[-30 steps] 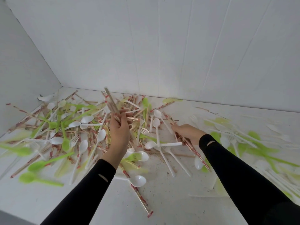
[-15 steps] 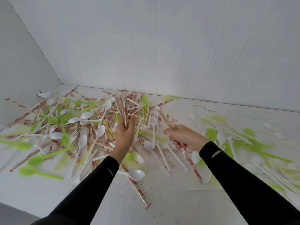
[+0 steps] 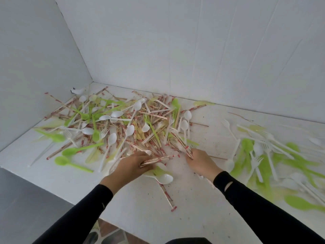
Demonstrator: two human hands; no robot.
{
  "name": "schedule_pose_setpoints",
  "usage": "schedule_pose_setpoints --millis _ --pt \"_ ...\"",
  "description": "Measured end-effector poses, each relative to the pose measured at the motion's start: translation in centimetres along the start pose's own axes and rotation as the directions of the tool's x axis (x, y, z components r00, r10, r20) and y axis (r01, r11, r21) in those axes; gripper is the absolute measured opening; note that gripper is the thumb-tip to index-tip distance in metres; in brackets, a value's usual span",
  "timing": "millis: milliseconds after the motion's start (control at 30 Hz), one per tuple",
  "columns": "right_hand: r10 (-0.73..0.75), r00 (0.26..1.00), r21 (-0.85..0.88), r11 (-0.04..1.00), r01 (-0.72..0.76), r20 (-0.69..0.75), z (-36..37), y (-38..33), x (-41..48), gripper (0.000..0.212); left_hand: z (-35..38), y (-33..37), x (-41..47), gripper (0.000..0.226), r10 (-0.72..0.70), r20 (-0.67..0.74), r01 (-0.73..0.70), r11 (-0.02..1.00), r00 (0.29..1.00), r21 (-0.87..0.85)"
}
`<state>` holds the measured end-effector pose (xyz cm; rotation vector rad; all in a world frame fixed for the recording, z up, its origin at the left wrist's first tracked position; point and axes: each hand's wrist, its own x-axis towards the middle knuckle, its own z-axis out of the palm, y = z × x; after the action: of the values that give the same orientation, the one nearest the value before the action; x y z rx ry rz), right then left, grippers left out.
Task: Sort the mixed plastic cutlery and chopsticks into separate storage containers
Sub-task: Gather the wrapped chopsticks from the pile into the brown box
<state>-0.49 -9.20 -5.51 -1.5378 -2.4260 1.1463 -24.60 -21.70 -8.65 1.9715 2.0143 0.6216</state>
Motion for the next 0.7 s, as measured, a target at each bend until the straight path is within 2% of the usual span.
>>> schedule_pose_setpoints --millis 67,133,200,267,333,433,500,567,600,633,700 --pt "0.014 0.999 -0.030 0.999 -0.016 -0.042 -0.5 1.1 0.2 0.021 0.4 0.0 -1.2 0.075 -0.068 0.034 0.069 0.997 0.997 -0.022" --pt "0.017 0.998 -0.052 0.998 -0.020 -0.061 -1.4 2.3 0.2 0.021 0.6 0.0 -2.1 0.086 -0.075 0.042 0.079 0.993 0.996 -0.082" --pt "0.005 0.997 -0.048 0.999 -0.008 -0.076 -2.4 3.2 0.0 0.024 0.6 -0.1 -2.7 0.086 -0.068 0.042 0.072 0.991 0.997 -0.110" --pt "-0.014 0.992 0.010 1.000 0.015 -0.125 -3.2 3.4 -0.4 0.032 0.4 0.1 -3.1 0.078 -0.027 0.072 0.035 0.993 0.997 -0.116" --pt "-0.036 0.976 0.164 0.984 0.072 -0.215 -3.6 2.8 -0.8 0.029 0.0 0.2 -3.4 0.061 0.018 0.068 -0.009 0.991 0.997 -0.133" --pt "-0.065 0.932 0.443 0.866 0.231 -0.357 -4.3 0.9 -1.5 0.023 -0.7 0.2 -2.9 0.041 -0.042 -0.030 0.036 0.984 0.999 -0.175" --pt "-0.078 0.906 0.555 0.767 0.321 -0.416 -5.1 -0.7 -2.2 0.011 -1.2 0.3 -2.1 0.034 -0.054 -0.090 0.047 0.996 0.994 -0.077" --pt "-0.116 0.884 0.611 0.682 0.403 -0.454 -5.8 -2.1 -2.7 0.015 -1.2 0.1 -1.2 0.013 0.043 -0.094 -0.035 0.996 0.995 0.087" --pt "-0.141 0.873 0.622 0.649 0.438 -0.467 -5.9 -2.5 -3.1 0.018 -1.1 0.1 -0.9 0.011 0.107 -0.055 -0.097 0.984 0.993 0.150" --pt "-0.165 0.866 0.629 0.625 0.462 -0.472 -5.7 -2.7 -3.3 0.018 -0.9 0.0 -0.5 0.018 0.146 0.000 -0.143 0.970 0.989 0.194" --pt "-0.192 0.863 0.636 0.605 0.479 -0.468 -4.5 -2.6 -3.8 0.006 -0.8 -0.1 0.0 0.025 0.202 0.090 -0.218 0.944 0.975 0.246"
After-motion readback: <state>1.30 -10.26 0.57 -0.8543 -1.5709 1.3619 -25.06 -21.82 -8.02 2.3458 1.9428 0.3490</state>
